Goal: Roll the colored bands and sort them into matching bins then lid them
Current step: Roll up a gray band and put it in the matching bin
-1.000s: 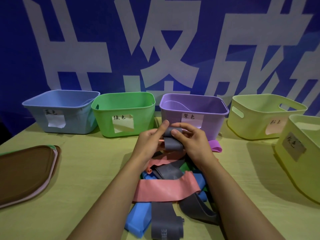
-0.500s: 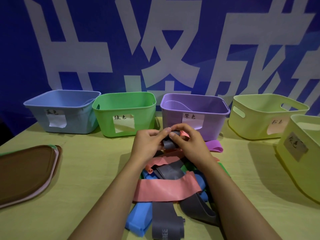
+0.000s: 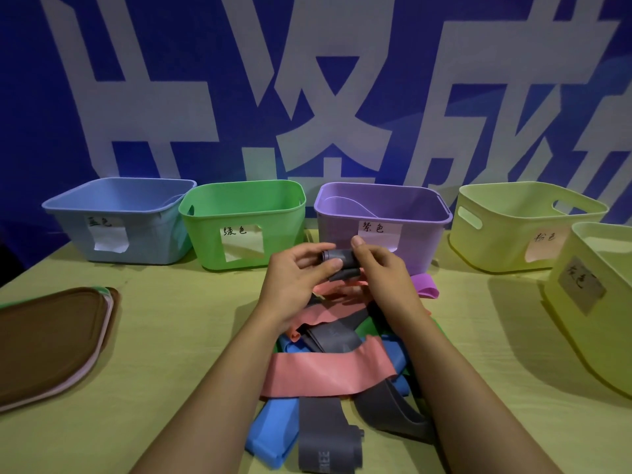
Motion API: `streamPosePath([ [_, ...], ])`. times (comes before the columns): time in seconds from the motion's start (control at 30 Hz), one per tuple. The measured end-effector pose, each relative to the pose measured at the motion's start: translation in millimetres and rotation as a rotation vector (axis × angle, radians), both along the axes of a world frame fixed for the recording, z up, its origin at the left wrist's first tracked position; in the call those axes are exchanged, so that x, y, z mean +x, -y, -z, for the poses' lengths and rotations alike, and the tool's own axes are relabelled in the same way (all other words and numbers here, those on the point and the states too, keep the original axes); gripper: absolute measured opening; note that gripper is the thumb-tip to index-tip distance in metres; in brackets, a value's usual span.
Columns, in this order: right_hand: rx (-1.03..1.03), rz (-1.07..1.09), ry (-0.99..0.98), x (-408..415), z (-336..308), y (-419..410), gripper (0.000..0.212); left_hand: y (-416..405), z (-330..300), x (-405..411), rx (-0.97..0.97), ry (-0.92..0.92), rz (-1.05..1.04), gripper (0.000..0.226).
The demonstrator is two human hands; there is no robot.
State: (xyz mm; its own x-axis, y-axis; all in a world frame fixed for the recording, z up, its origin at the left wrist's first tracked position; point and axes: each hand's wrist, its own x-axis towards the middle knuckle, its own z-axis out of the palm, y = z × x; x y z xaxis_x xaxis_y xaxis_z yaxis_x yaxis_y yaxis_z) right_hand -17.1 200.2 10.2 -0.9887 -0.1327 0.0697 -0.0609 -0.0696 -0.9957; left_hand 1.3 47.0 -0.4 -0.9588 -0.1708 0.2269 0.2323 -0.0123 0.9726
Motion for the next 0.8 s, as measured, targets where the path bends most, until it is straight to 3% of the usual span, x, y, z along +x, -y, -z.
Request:
streamPosePath([
  [0.23, 0.089, 0.024, -0.001, 0, -2, -3, 0.045, 3, 1, 0, 0.047, -0.022, 0.114, 0.039],
  [0.53, -0.240, -0.050, 0.028, -2, 0, -1, 0.020, -4, 6, -7, 0.173, -0.020, 0.091, 0.045],
  [0.7, -0.390, -0.069, 0.081, 4, -3, 7, 0.049, -14, 5, -4, 0.381, 0.060, 0.160, 0.055],
  [0.8, -0.426, -0.092, 0.105, 4, -2, 10, 0.040, -15, 3, -4, 0.439, 0.023, 0.086, 0.051],
])
